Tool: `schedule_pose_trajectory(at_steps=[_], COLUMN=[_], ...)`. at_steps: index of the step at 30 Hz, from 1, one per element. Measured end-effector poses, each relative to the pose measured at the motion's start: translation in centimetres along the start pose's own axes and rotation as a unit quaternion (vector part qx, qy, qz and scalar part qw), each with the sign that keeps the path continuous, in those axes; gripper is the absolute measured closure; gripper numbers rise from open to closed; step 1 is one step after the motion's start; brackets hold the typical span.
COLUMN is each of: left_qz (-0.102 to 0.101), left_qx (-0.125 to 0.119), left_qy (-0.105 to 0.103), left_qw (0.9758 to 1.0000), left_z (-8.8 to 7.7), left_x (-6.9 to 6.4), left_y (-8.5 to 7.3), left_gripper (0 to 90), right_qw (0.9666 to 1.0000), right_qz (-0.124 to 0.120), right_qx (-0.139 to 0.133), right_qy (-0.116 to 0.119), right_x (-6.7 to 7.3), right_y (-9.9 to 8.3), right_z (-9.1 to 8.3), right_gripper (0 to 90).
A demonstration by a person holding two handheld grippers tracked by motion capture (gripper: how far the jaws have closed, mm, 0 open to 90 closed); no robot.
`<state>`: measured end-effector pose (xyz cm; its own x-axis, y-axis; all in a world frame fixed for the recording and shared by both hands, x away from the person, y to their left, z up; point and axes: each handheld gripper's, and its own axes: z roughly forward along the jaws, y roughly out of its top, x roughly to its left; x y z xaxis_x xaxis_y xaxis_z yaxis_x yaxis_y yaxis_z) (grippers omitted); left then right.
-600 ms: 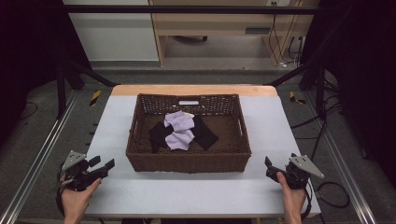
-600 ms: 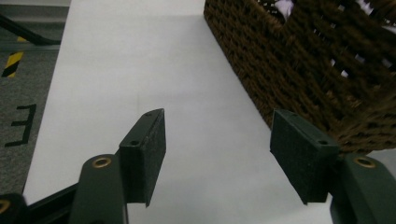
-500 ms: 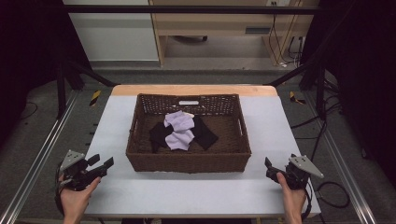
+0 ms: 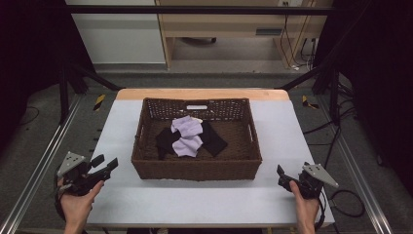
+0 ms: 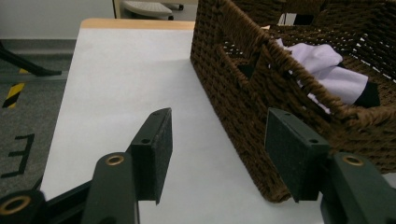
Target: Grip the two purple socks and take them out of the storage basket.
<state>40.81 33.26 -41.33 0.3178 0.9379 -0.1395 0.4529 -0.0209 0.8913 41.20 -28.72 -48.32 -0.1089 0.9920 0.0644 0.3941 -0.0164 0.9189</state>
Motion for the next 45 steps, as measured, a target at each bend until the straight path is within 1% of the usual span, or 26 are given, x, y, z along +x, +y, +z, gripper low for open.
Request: schedule_pose_trajectory(at_steps=[3, 6, 9, 10, 15, 20, 22, 25, 30, 33, 37, 41, 45], left_qz=[0.002, 0.005, 0.004, 0.007, 0.020, 0.034, 0.038, 0.051, 0.060, 0.063, 0.068, 0.073, 0.077], left_qx=[-0.003, -0.013, -0.028, -0.030, -0.041, -0.045, -0.046, -0.045, -0.042, -0.038, -0.035, -0.025, -0.022], left_qy=[-0.002, -0.007, -0.015, -0.017, -0.021, -0.034, -0.038, -0.039, -0.046, -0.052, -0.052, -0.055, -0.061], left_qw=[1.0000, 0.9999, 0.9995, 0.9994, 0.9987, 0.9978, 0.9975, 0.9969, 0.9963, 0.9959, 0.9957, 0.9955, 0.9949], left_z=[-0.2, -0.5, -0.7, -0.7, -0.3, 0.3, 0.6, 1.1, 2.1, 2.9, 4.2, 5.4, 6.6], left_x=[-0.2, -0.5, -0.9, -1.0, -2.2, -3.7, -4.3, -5.1, -6.4, -7.0, -8.0, -8.8, -9.8], left_y=[0.6, 1.4, 2.7, 3.0, 5.0, 6.5, 7.1, 8.0, 9.3, 10.0, 10.8, 11.3, 12.0], left_gripper=[42.5, 43.1, 43.5, 43.6, 43.6, 43.9, 44.3, 44.6, 45.5, 46.4, 46.5, 46.5, 46.5], right_qw=[1.0000, 1.0000, 1.0000, 1.0000, 1.0000, 1.0000, 1.0000, 1.0000, 1.0000, 0.9999, 0.9999, 0.9999, 0.9999], right_qz=[0.007, 0.001, -0.003, -0.003, -0.003, -0.006, -0.005, -0.004, -0.006, -0.007, -0.008, -0.007, -0.009], right_qx=[0.001, 0.002, 0.000, 0.003, 0.005, 0.004, 0.003, 0.005, 0.006, 0.008, 0.008, 0.010, 0.011], right_qy=[-0.001, -0.003, -0.005, -0.006, -0.005, -0.004, -0.005, -0.003, -0.003, -0.001, -0.001, -0.002, -0.003], right_x=[-0.1, 0.0, 0.1, 0.1, 0.1, 0.1, 0.1, 0.1, 0.1, 0.2, 0.2, 0.2, 0.2], right_y=[0.0, 0.0, 0.0, 0.0, 0.0, 0.0, 0.0, 0.0, 0.0, 0.0, 0.0, 0.0, 0.0], right_z=[0.0, 0.0, 0.1, 0.0, 0.1, 0.1, 0.1, 0.1, 0.1, 0.1, 0.2, 0.2, 0.2], right_gripper=[3.7, 3.8, 3.9, 3.9, 3.9, 3.4, 3.2, 3.0, 3.0, 3.0, 3.1, 3.1, 3.1])
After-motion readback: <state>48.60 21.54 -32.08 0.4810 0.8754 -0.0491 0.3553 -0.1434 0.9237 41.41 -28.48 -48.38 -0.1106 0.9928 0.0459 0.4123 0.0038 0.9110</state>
